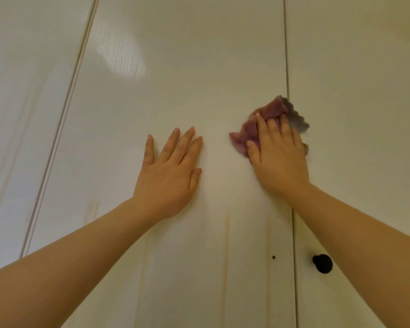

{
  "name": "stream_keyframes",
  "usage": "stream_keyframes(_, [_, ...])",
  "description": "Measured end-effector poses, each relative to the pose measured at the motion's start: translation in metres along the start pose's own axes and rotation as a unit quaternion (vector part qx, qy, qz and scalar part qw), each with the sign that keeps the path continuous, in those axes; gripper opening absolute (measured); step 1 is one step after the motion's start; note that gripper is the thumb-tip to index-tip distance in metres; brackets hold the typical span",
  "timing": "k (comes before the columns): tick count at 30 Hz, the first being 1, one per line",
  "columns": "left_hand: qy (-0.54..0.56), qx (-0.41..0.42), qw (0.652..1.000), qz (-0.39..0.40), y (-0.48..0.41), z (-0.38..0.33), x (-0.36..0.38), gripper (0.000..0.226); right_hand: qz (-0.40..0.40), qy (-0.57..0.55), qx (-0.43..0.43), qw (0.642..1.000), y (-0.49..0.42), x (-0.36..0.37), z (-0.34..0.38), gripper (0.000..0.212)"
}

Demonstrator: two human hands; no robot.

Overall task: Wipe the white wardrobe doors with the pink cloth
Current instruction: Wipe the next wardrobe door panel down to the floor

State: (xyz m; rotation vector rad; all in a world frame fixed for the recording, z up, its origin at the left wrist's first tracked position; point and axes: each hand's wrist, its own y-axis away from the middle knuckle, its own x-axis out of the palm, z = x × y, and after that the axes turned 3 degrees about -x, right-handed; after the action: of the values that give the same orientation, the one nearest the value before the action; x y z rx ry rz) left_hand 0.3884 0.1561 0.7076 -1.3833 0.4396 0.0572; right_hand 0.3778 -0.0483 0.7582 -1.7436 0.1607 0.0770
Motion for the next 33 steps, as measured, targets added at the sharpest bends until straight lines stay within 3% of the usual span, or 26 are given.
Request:
stream_keyframes(2, [-0.008, -0.001, 1.000, 0.012, -0.001, 0.001, -0.001, 0.076, 0.006, 0.001, -0.027, 1.000, 0.019, 0.005, 0.009, 0.061])
stream_keyframes(5, [-0.016, 0.006, 1.000, 0.017, -0.002, 0.002, -0.003, 0.081, 0.026, 0.032, -0.140, 0.989, 0.032, 0.001, -0.005, 0.066])
stream_keyframes(8, [-0.026, 0.018, 0.999, 0.020, 0.000, 0.004, -0.003, 0.080, 0.032, 0.015, -0.068, 0.997, 0.001, -0.005, -0.022, 0.075])
stream_keyframes(11, [-0.026, 0.017, 0.999, 0.016, 0.000, 0.006, -0.001, 0.079, -0.009, 0.003, 0.012, 1.000, 0.008, 0.002, 0.000, 0.067])
stream_keyframes(16, [-0.015, 0.005, 1.000, 0.005, -0.002, 0.003, 0.000, 0.068, -0.007, 0.023, -0.137, 0.990, 0.055, 0.007, -0.006, 0.056])
stream_keyframes(21, [0.006, -0.004, 1.000, 0.025, -0.002, 0.000, -0.005, 0.057, -0.009, -0.077, 0.015, 0.997, 0.000, -0.001, 0.000, 0.050])
stream_keyframes(25, [0.023, 0.019, 0.998, -0.048, 0.014, -0.007, -0.006, 0.064, 0.020, -0.115, -0.040, 0.992, 0.067, 0.000, 0.013, 0.055])
stream_keyframes(28, [0.037, 0.050, 0.997, -0.047, 0.029, -0.019, -0.002, 0.062, 0.042, -0.101, -0.062, 0.992, 0.087, -0.010, -0.001, 0.052])
stream_keyframes(33, [0.019, 0.075, 0.994, -0.079, 0.036, -0.016, 0.019, 0.059, 0.022, -0.175, 0.025, 0.984, 0.046, -0.012, 0.008, 0.045])
